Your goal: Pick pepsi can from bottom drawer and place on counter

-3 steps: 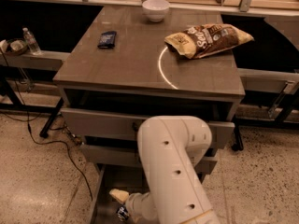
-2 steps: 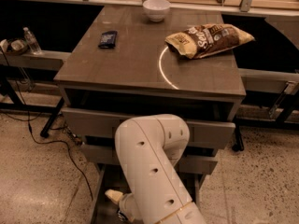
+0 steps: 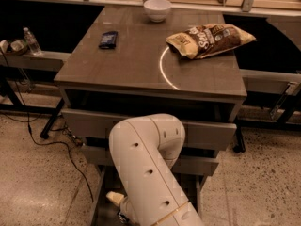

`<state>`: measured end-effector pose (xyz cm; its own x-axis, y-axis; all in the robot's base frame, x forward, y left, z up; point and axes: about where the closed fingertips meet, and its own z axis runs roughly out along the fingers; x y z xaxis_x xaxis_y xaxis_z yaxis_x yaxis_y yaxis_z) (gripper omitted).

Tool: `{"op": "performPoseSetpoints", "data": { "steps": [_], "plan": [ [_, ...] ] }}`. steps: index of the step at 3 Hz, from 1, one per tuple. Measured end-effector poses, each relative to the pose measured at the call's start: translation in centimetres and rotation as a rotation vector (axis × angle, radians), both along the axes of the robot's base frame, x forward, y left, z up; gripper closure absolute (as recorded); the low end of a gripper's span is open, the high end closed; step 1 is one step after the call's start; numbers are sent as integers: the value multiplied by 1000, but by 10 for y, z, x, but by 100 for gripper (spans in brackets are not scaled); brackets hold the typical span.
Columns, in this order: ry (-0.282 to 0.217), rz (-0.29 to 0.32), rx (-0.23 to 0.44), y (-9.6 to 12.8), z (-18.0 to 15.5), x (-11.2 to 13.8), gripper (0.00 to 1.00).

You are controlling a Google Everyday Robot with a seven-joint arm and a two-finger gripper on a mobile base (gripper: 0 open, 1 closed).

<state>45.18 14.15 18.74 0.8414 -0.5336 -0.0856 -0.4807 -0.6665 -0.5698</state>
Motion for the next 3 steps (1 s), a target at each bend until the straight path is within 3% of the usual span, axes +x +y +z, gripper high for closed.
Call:
{"op": "performPoseSetpoints", "data": {
  "steps": [2, 3],
  "plan": [
    [-103, -4, -55, -14, 6, 11, 0],
    [-115, -6, -69, -18, 1, 15, 0]
  ]
}}
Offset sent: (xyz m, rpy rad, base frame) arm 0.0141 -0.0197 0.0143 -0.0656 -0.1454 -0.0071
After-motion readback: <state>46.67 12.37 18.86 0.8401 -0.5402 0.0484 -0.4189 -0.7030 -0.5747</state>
